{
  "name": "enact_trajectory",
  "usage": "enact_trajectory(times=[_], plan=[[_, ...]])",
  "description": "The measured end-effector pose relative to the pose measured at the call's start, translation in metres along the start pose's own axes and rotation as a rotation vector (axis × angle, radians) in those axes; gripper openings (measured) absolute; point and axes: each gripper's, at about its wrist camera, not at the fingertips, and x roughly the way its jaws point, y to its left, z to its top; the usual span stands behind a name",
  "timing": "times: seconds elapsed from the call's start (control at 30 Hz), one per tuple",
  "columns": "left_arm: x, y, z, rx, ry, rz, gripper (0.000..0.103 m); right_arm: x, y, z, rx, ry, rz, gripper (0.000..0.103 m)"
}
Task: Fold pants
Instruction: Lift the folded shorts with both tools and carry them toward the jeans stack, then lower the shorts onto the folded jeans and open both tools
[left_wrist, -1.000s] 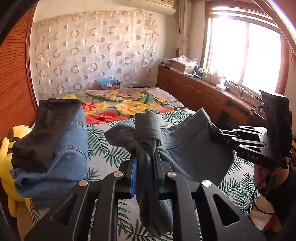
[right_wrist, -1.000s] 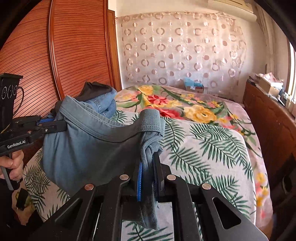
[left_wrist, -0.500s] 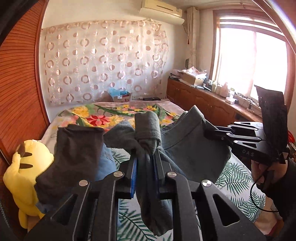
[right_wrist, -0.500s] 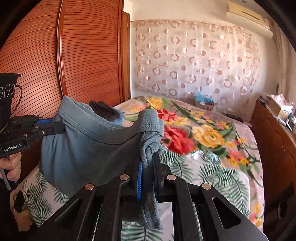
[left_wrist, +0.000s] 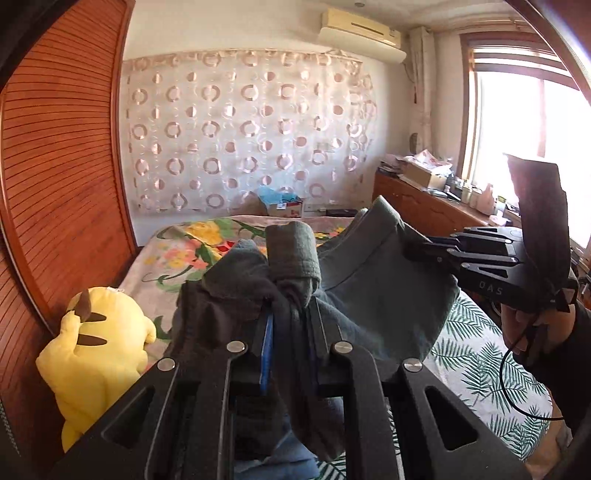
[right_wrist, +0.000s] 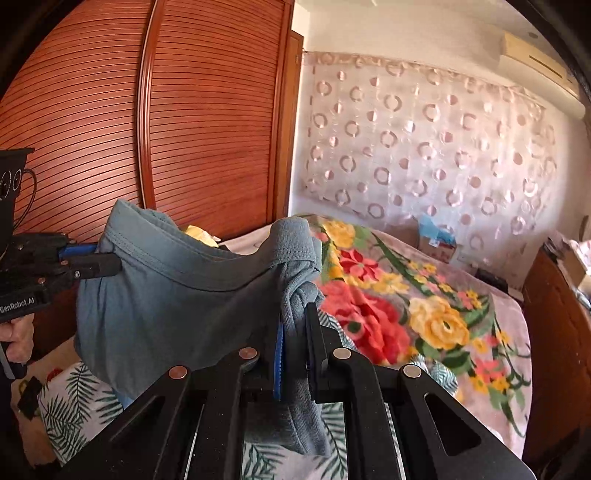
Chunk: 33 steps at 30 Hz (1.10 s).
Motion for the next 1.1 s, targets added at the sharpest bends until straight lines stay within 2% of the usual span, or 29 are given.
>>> enact_trajectory(times=[0.4, 0.67, 0.93, 1.07, 1.1], plan=[[0.003, 0.036, -0.014, -0.116, -0.028, 0.075, 0.016, 0.074, -0.013, 0.03, -0.122, -0.002, 0.093, 0.01], [-0.009, 0.046, -0.015, -0.166, -0.056, 0.094, 0.016, 0.1, -0.02, 0.053, -0.178, -0.01, 0.157, 0.01], [0.016, 0.067, -0.047, -0.227, 0.056, 0.193, 0.016, 0.152, -0.014, 0.042, -0.226, 0.066, 0.219, 0.01], [0.027, 0.074, -0.059, -0.254, 0.104, 0.203, 0.018, 0.182, -0.019, 0.036, -0.144, 0.127, 0.216, 0.01], [0.027, 0.075, -0.06, -0.255, 0.108, 0.204, 0.021, 0.186, -0.021, 0.036, -0.122, 0.136, 0.211, 0.014]])
